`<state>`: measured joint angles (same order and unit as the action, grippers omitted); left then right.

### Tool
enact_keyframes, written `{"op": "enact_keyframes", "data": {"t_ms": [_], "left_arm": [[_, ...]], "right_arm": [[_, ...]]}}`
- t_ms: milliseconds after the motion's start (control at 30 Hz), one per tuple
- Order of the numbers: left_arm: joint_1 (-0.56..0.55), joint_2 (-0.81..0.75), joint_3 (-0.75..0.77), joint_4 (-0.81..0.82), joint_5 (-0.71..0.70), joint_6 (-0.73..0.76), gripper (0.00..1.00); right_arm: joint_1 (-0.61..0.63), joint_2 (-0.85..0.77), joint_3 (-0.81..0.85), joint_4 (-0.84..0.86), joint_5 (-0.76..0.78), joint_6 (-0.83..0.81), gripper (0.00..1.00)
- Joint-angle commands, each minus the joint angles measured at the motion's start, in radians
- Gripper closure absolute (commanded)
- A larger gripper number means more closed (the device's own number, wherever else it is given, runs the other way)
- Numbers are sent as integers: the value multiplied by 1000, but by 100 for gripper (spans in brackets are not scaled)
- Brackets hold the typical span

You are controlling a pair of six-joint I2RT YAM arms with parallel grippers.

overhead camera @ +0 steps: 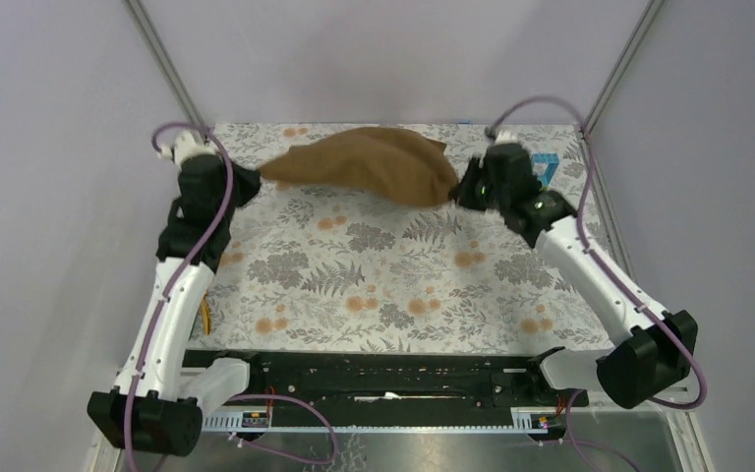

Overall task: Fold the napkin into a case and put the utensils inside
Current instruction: Flatten out the crumpled napkin at the center of the board.

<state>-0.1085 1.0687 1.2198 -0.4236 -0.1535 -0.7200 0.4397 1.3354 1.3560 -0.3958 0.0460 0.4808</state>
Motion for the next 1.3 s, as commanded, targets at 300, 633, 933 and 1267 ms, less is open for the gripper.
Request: {"op": "enact_keyframes", "data": {"t_ms": [300,633,933,1267], "left_arm": [[1,-307,-688,-193,6,-238,100],[0,-311,-754,-319,70,-371,100],[0,-313,-776,-358,83,-392,100],[0,-159,-807,-332,205,-367,100]], "right_arm": [[6,-196,-800,-20,-254,219,100],[5,-240,-831,-173,-70,334,100],[5,-273,-818,-291,-14,365,100],[5,-293,-856,-345,20,451,100]]}}
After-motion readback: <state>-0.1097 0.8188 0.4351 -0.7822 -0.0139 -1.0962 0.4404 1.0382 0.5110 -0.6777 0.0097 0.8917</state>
